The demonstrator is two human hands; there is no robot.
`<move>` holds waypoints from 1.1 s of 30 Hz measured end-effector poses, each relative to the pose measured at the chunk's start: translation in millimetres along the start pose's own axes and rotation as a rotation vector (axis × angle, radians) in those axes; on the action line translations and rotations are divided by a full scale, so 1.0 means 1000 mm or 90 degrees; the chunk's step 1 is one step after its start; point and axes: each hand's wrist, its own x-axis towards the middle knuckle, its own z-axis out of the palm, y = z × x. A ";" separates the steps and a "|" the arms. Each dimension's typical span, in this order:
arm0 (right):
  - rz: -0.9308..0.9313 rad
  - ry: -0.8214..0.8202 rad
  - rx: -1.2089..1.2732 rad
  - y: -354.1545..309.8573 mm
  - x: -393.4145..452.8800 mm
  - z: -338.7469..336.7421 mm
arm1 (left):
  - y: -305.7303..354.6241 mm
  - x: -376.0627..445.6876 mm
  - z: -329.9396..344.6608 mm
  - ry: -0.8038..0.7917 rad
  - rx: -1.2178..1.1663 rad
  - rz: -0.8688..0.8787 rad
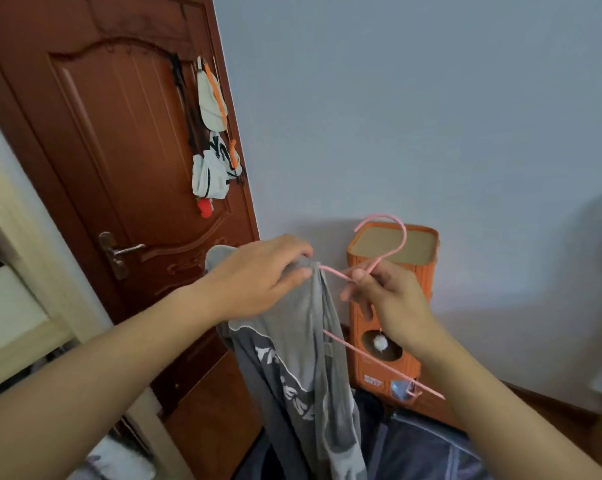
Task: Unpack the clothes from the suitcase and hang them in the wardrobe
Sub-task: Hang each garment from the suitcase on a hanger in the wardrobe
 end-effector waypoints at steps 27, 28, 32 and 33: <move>-0.158 -0.068 -0.438 0.119 -0.089 0.001 | -0.044 -0.029 -0.053 0.177 0.141 -0.126; -0.224 -0.049 -0.467 0.118 -0.088 -0.007 | -0.056 -0.040 -0.054 0.175 0.142 -0.149; -0.379 -0.076 -0.455 0.078 -0.071 -0.009 | -0.085 -0.071 -0.042 0.146 0.153 -0.220; -0.407 -0.100 -0.432 0.066 -0.069 -0.003 | -0.090 -0.076 -0.039 0.143 0.146 -0.248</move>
